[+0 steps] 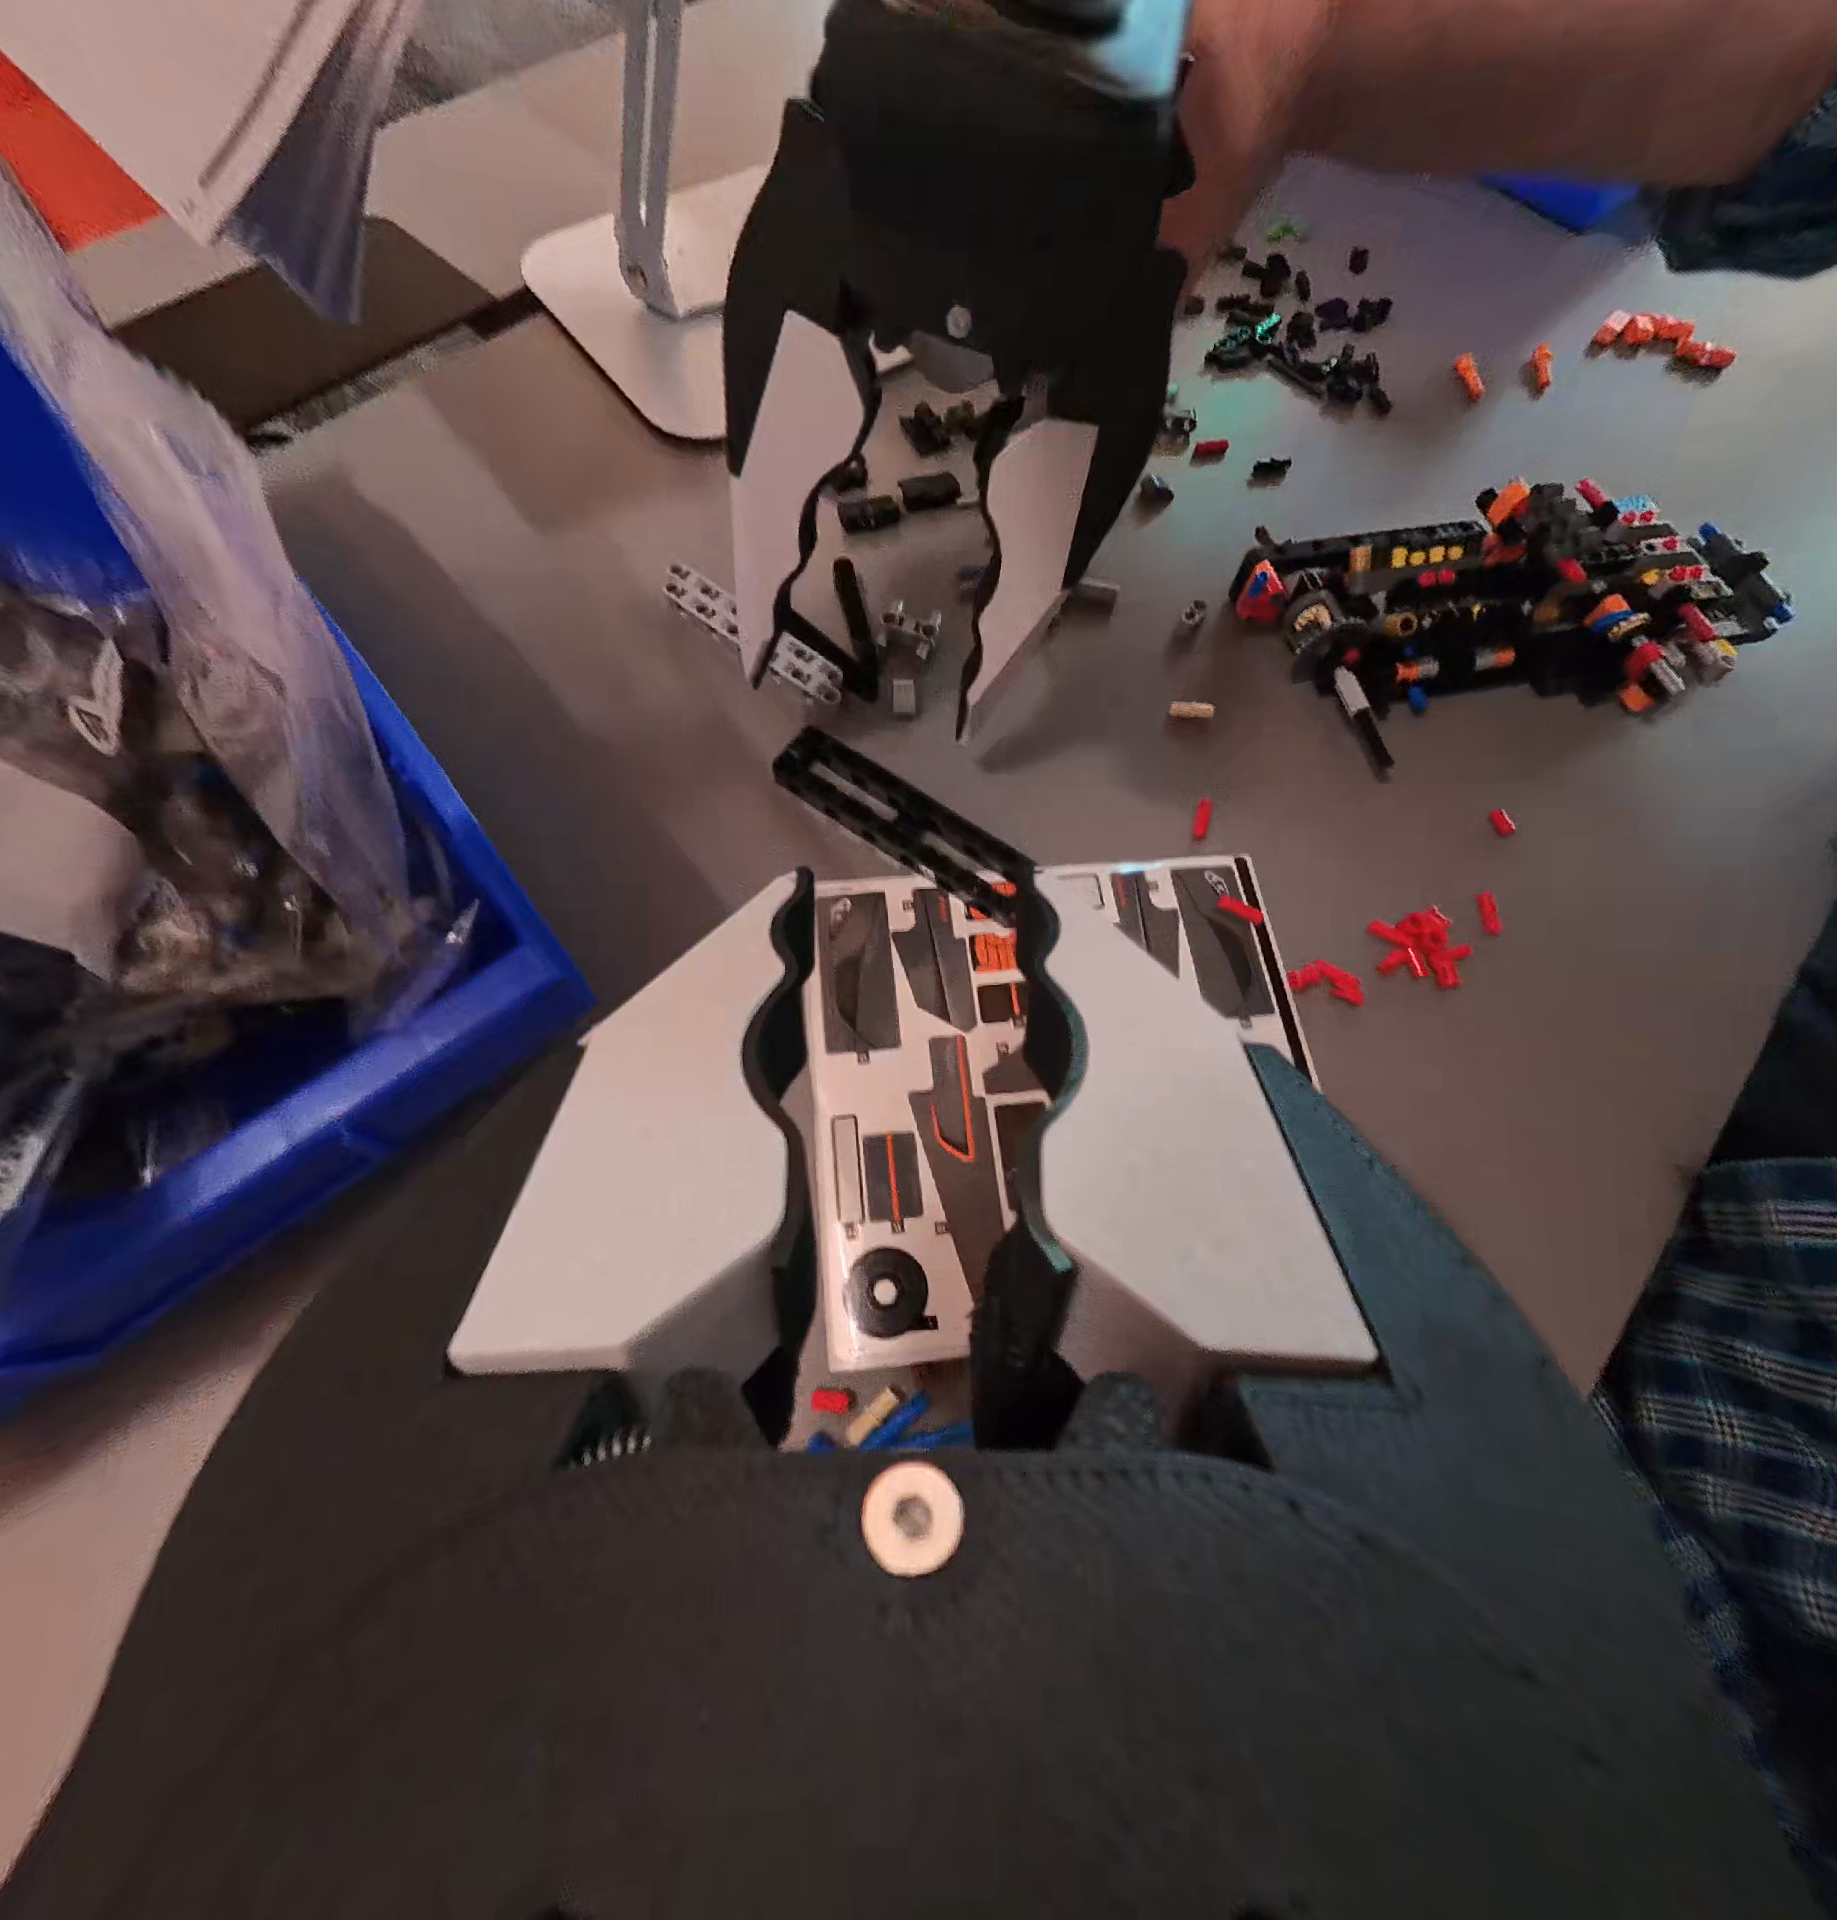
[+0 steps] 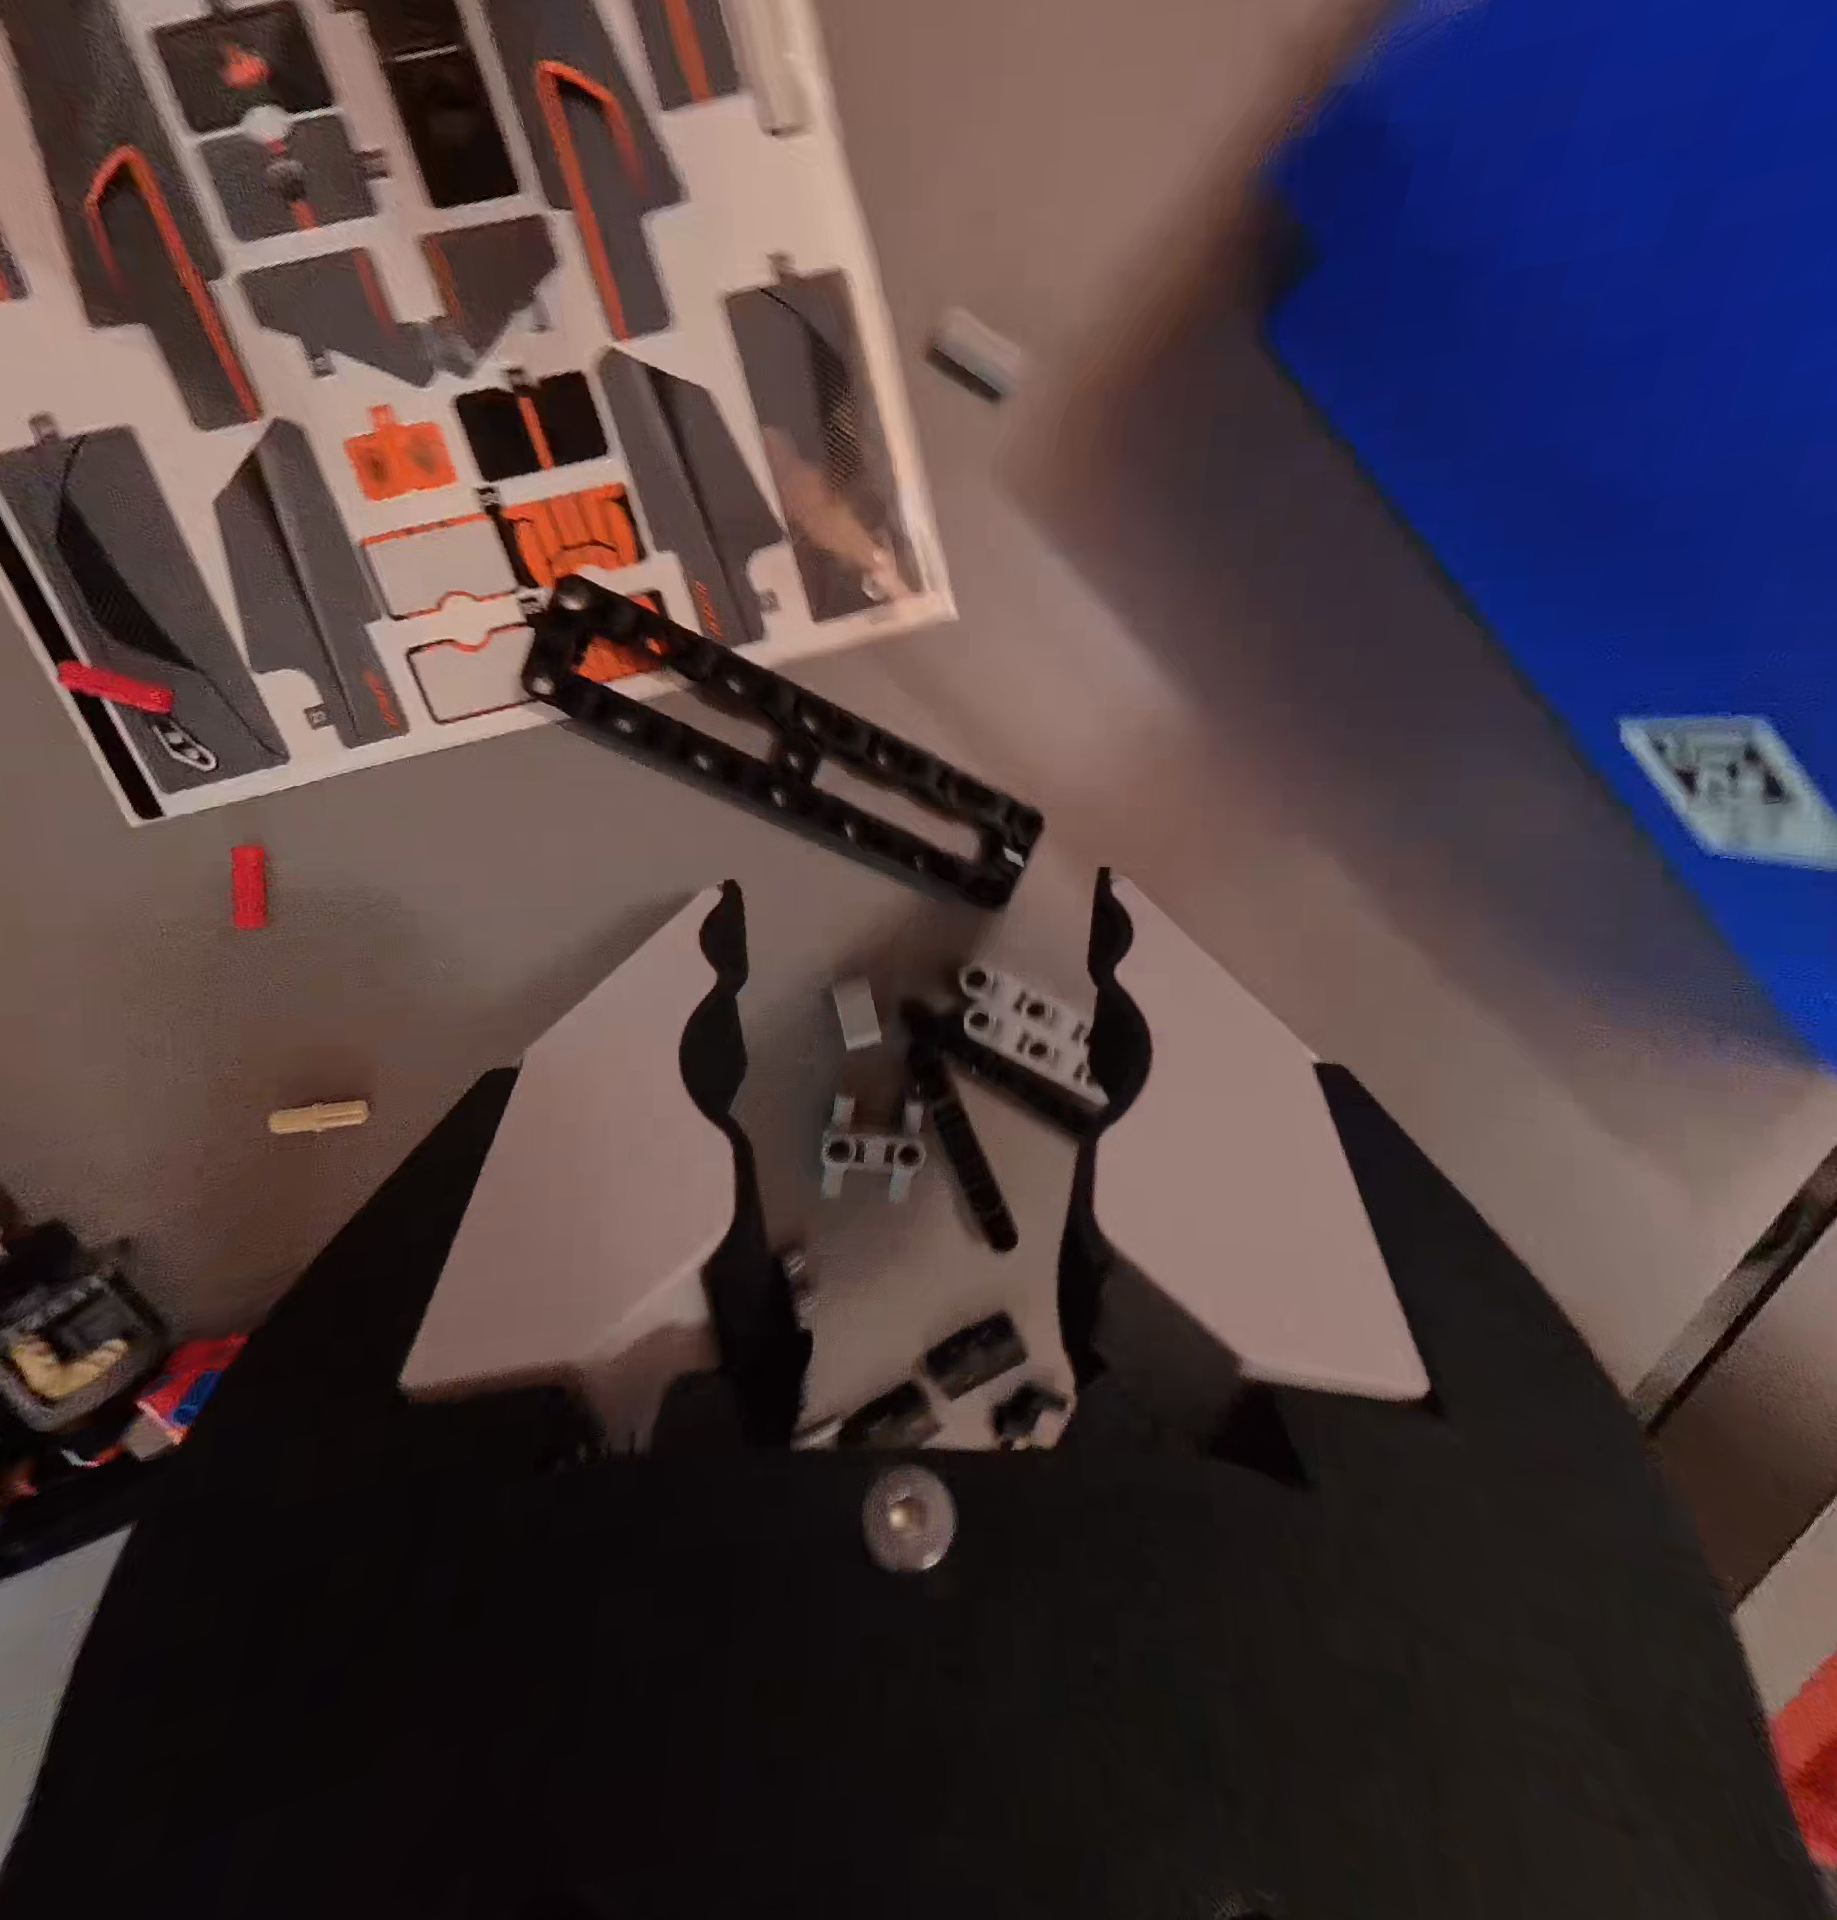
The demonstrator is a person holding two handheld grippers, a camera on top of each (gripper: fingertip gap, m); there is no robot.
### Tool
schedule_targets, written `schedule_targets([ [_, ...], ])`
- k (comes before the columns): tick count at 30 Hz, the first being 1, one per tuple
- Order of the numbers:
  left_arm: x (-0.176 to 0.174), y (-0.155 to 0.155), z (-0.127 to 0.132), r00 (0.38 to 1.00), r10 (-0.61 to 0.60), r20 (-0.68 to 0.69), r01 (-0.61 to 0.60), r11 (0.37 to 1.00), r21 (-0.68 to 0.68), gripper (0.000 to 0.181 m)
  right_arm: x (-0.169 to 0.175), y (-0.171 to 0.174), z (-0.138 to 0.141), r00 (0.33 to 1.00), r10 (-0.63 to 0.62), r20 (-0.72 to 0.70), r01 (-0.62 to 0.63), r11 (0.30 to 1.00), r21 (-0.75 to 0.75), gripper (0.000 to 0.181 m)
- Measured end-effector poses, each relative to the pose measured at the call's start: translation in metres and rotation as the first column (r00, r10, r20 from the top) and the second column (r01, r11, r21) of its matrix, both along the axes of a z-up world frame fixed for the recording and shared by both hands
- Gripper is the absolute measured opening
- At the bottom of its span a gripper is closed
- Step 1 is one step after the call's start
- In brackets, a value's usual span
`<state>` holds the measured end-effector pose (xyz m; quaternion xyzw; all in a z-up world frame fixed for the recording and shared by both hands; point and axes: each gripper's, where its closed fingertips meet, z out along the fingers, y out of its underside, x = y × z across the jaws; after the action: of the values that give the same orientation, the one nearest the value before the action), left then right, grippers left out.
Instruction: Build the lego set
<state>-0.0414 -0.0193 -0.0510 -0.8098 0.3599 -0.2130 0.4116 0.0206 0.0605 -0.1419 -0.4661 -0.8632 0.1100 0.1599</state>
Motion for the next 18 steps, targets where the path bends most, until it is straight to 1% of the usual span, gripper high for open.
schedule_targets([
  [1,0.000,-0.004,-0.003,1.000,-0.008,-0.007,0.008,1.000,-0.017,0.038,-0.005,-0.005,-0.002,0.998,0.057,0.004,-0.057,0.998,0.014,0.058],
  [3,-0.004,-0.011,-0.013,0.998,-0.008,-0.056,0.006,0.999,-0.038,0.038,-0.011,-0.009,-0.010,0.991,0.121,0.051,-0.122,0.992,0.021,0.055],
  [5,-0.005,-0.018,-0.023,0.996,-0.014,-0.089,0.009,0.998,-0.055,0.038,-0.010,-0.011,-0.019,0.980,0.160,0.115,-0.161,0.987,0.006,0.043],
  [6,-0.004,-0.022,-0.027,0.996,-0.017,-0.091,0.011,0.998,-0.061,0.039,-0.012,-0.013,-0.019,0.980,0.161,0.114,-0.159,0.987,-0.021,0.037],
  [7,-0.003,-0.024,-0.030,0.996,-0.017,-0.084,0.011,0.998,-0.067,0.039,-0.013,-0.013,-0.019,0.983,0.139,0.116,-0.135,0.990,-0.044,0.033],
  [9,0.006,-0.030,-0.033,0.998,-0.040,-0.046,0.036,0.996,-0.082,0.039,-0.012,-0.017,-0.018,0.988,0.102,0.118,-0.093,0.992,-0.080,0.031],
  [11,0.019,-0.036,-0.043,0.996,-0.077,-0.043,0.072,0.992,-0.099,0.037,-0.008,-0.019,-0.018,0.991,0.063,0.116,-0.053,0.995,-0.085,0.030],
  [13,0.031,-0.045,-0.067,0.988,-0.119,-0.103,0.103,0.984,-0.148,0.037,-0.001,-0.021,-0.018,0.994,0.007,0.112,0.003,0.996,-0.089,0.029],
  [15,0.031,-0.048,-0.098,0.969,-0.124,-0.214,0.081,0.977,-0.196,0.035,0.006,-0.025,-0.018,0.992,-0.057,0.114,0.072,0.990,-0.125,0.029],
  [16,0.032,-0.051,-0.109,0.961,-0.140,-0.237,0.087,0.971,-0.223,0.033,0.009,-0.025,-0.018,0.990,-0.092,0.111,0.106,0.986,-0.127,0.028],
  [17,0.032,-0.047,-0.108,0.969,-0.113,-0.219,0.068,0.977,-0.203,0.024,0.013,-0.027,-0.017,0.986,-0.121,0.115,0.136,0.981,-0.137,0.029],
  [18,0.030,-0.047,-0.110,0.971,-0.103,-0.215,0.054,0.973,-0.222,0.018,0.017,-0.029,-0.017,0.982,-0.145,0.120,0.163,0.976,-0.147,0.028],
])
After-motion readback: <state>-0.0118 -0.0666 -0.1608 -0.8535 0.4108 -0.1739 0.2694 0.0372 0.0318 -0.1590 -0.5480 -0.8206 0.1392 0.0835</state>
